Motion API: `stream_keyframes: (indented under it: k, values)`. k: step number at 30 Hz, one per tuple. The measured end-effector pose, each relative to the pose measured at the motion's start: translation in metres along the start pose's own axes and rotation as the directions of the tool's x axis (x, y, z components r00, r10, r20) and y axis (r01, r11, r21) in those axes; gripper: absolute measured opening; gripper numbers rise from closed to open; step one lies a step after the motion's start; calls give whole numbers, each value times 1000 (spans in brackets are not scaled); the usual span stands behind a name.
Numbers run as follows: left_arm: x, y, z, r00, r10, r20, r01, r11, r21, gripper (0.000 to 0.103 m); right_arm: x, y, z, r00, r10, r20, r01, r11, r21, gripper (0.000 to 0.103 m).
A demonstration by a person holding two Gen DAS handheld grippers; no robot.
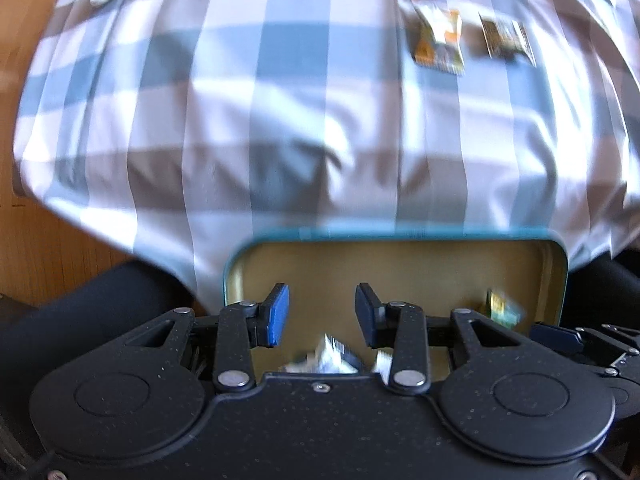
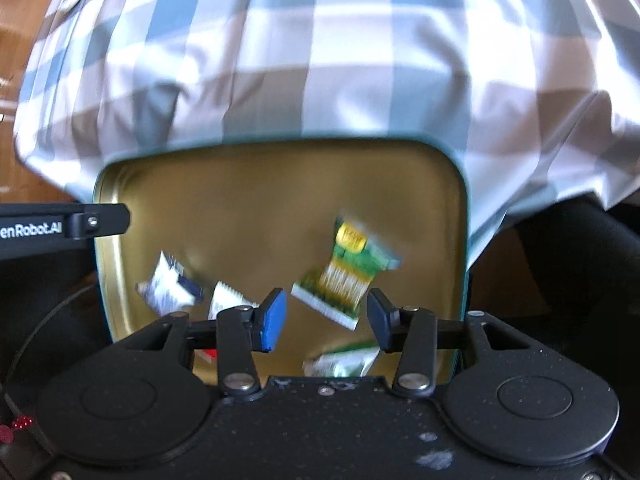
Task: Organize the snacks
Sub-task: 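Move both open grippers back toward the remaining snack packets, then reach the right gripper to the small white-red packet by the fruit plate and grasp it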
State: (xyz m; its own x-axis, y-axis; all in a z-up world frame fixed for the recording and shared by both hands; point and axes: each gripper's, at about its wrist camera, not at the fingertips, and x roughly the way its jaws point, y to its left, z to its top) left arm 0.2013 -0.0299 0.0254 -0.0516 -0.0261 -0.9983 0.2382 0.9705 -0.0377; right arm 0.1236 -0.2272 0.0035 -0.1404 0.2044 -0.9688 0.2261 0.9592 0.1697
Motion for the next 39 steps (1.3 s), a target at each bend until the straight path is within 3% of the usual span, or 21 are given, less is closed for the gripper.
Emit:
stream_keyframes:
  k: [5,18,21,26,28,33,39]
  values:
    - [-2,6,38,999,4,52,-1,998,-58,47,-6,-7,39,997,-60,41,59,998,26,45]
    - [10,8,117,981,23,192,8,988,-155,47,-6,-25,135,992,-113,59,105,986,133,44]
    - [16,12,131,978,57,201,-20,983,-181,47,-6,-29,155,991,-119,69,106,981,163,44]
    - [26,20,150,986,23,165,9,982,-189,47,-15,-34,188,984,-105,144,73,975,211,44]
    - [26,21,156,987,26,156,5,981,-195,46,-19,-37,202,979,-100,180,55,970,238,44]
    - [15,24,161,984,-41,175,73,980,-185,47,-25,-41,238,958,-86,273,1,954,299,44]
    - [12,28,165,982,-22,188,58,980,-189,47,-23,-47,293,926,-130,354,-18,922,386,44]
